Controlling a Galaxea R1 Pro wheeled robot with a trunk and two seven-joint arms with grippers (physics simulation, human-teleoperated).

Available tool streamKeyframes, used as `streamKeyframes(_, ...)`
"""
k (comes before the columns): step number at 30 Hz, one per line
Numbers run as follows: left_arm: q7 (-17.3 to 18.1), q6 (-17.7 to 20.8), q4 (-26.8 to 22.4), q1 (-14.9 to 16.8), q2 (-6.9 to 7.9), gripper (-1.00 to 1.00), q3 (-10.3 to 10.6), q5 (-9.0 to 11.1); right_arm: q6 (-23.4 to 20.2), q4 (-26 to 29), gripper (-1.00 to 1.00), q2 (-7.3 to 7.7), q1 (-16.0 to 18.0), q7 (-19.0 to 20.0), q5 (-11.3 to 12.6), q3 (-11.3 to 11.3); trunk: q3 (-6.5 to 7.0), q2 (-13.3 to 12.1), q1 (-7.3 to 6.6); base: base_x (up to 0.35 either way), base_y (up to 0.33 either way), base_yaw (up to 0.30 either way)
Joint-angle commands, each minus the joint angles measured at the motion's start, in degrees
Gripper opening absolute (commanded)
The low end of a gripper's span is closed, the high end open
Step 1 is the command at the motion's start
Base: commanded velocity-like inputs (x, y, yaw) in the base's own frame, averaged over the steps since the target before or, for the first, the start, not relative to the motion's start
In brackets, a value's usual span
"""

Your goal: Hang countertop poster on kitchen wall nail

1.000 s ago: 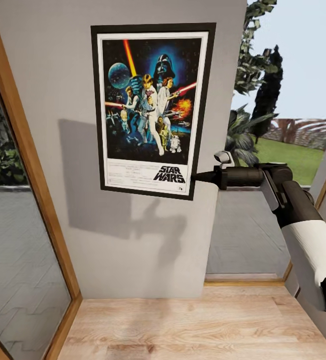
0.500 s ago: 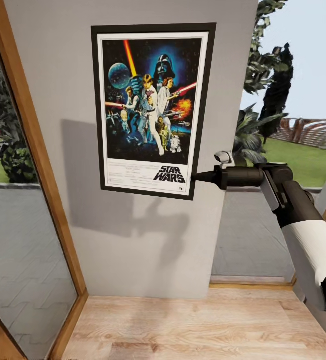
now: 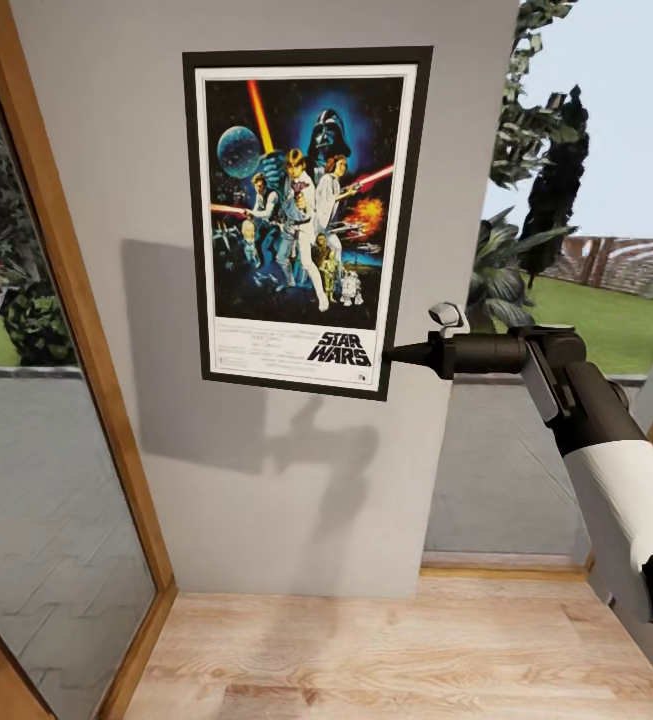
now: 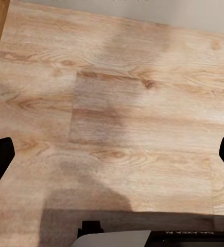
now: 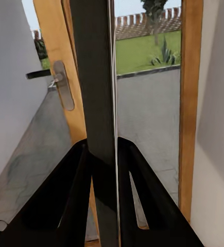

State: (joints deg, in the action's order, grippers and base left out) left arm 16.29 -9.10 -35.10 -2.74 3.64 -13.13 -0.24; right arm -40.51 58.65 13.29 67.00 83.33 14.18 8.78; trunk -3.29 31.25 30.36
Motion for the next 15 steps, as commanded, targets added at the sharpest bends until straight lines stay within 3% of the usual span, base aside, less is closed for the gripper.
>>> streamKeyframes(1,0.4,-0.04,-0.05,0.01,-0.03,1.0,-0.23,-0.03,-0.8,-0.03,-1.0,0.07,0.06,0.08,0.5,0.18,-0.1,0.09,0.03,0.081,0.071,0.0)
streamKeyframes(6,0.38,-0.04,-0.05,0.01,-0.03,1.0,-0.23,-0.03,-0.8,-0.06,-1.0,0.07,0.06,0.08,0.49,0.18,-0.1,0.09,0.03,0.159,0.141,0.0)
streamKeyframes(15,0.36,-0.04,-0.06,0.01,-0.03,1.0,-0.23,-0.03,-0.8,-0.03,-1.0,0.07,0.08,0.08,0.49,0.18,-0.1,0.09,0.03,0.07,0.043,0.0)
